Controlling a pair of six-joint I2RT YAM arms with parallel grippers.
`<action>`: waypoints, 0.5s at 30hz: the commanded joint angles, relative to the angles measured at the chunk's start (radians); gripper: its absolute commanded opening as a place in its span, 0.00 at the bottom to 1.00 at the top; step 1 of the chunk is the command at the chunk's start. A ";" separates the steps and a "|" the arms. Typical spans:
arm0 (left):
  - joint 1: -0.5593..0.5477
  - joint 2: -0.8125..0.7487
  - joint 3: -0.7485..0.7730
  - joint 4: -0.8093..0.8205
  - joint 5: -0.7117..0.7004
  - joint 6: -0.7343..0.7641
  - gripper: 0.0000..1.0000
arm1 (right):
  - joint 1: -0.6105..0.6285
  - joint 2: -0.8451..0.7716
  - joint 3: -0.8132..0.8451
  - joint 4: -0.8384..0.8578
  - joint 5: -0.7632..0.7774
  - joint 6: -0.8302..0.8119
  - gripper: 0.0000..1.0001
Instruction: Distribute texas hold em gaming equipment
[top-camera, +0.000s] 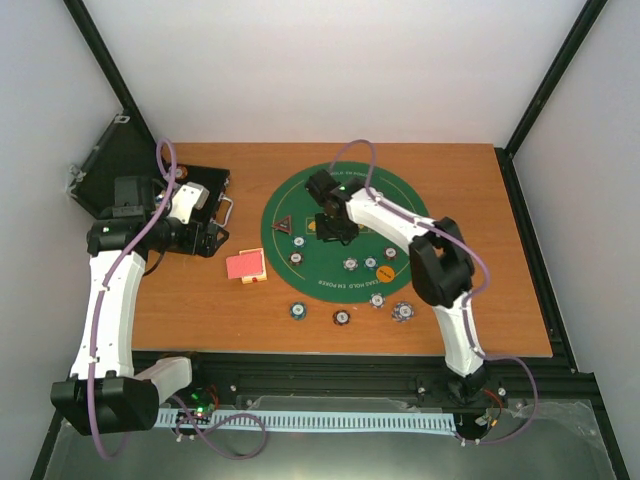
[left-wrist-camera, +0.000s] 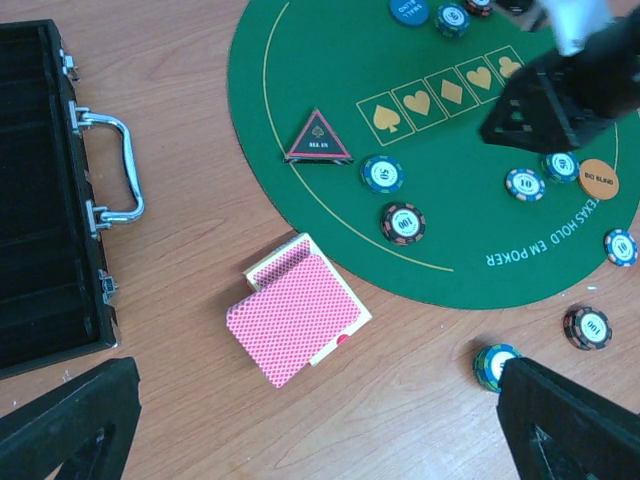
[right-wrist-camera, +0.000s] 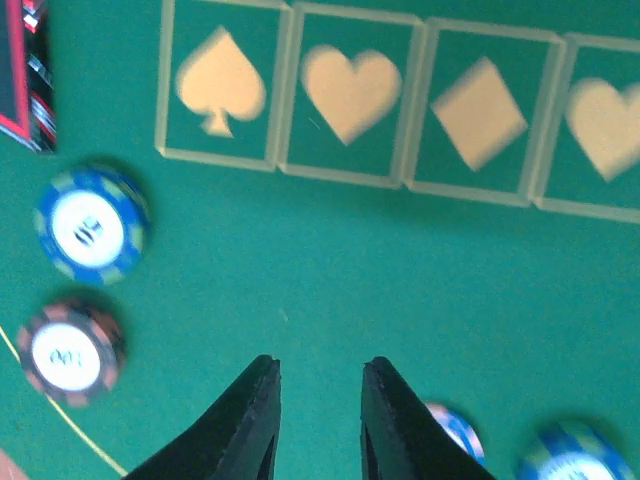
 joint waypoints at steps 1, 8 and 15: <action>0.005 0.007 0.020 -0.002 0.001 0.018 1.00 | 0.015 0.158 0.219 -0.059 -0.025 -0.051 0.24; 0.005 0.010 0.023 -0.002 -0.003 0.024 1.00 | 0.013 0.369 0.523 -0.147 -0.041 -0.071 0.24; 0.005 0.013 0.011 0.007 0.002 0.034 1.00 | 0.015 0.162 0.224 -0.058 0.006 -0.063 0.51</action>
